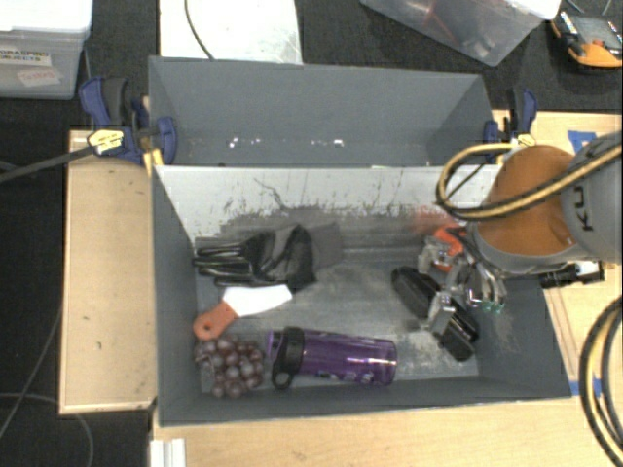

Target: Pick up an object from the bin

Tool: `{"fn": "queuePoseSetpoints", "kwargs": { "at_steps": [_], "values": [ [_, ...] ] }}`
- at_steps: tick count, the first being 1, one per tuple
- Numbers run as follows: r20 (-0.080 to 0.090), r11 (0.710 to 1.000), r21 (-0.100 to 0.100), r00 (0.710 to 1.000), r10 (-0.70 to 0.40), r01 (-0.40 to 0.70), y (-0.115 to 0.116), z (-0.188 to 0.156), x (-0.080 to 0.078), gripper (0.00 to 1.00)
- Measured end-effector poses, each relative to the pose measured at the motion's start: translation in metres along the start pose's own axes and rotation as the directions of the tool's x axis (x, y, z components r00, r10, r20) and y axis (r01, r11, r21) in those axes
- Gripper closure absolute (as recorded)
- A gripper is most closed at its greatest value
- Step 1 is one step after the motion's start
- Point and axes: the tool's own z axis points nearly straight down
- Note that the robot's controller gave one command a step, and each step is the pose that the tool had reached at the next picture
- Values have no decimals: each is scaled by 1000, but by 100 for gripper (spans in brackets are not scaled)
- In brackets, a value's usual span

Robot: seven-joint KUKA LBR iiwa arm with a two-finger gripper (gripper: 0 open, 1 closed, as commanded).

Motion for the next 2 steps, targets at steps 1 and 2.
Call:
{"fn": "queuePoseSetpoints", "kwargs": {
  "at_steps": [1, 2],
  "values": [
    [5, 998, 11, 998, 61, -61, 12, 0, 1, 0],
    [8, 1000, -3, 1000, 23, -23, 8, -3, -2, 100]
  ]
}}
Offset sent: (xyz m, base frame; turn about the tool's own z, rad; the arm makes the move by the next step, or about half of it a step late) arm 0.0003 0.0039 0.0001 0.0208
